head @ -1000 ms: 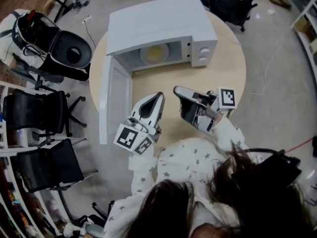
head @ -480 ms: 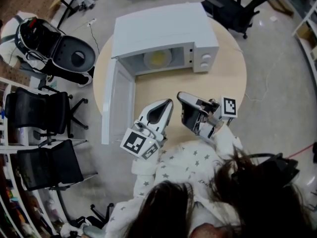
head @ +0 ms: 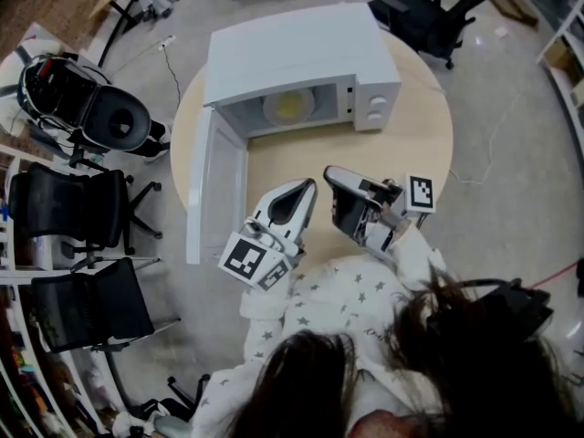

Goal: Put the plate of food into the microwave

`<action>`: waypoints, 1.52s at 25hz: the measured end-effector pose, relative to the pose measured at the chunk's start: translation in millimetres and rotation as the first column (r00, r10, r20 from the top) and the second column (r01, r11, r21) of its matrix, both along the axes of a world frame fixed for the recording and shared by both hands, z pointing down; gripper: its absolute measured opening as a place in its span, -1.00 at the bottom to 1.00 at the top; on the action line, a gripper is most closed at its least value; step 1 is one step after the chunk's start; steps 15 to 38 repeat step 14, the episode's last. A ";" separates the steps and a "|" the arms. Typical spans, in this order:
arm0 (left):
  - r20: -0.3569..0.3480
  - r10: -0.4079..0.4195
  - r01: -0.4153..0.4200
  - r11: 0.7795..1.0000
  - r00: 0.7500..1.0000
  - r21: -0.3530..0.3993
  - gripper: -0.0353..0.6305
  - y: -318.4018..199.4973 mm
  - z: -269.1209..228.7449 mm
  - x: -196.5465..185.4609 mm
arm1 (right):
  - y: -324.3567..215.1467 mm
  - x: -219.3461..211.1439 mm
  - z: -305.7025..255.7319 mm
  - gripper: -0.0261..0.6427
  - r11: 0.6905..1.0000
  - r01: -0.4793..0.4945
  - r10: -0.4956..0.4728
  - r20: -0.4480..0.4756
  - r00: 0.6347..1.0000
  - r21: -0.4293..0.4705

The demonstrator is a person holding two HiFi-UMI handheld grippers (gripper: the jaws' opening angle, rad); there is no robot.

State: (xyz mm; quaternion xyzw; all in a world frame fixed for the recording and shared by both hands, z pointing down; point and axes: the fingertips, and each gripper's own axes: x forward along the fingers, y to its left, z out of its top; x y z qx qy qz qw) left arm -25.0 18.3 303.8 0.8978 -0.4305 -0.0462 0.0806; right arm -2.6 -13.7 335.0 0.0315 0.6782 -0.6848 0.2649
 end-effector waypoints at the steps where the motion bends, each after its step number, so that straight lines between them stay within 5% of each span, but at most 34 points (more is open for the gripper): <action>1: 0.000 0.000 0.000 1.000 1.000 -0.002 -0.89 0.0 0.6 -0.4 | 0.3 -0.6 0.1 -0.90 1.000 0.003 -0.003 0.001 1.000 -0.001; 38: 0.008 -0.023 0.023 1.000 1.000 -0.010 -0.89 9.6 -0.5 -8.6 | 9.3 -16.8 -2.7 -0.91 0.999 0.049 -0.049 0.013 0.999 -0.016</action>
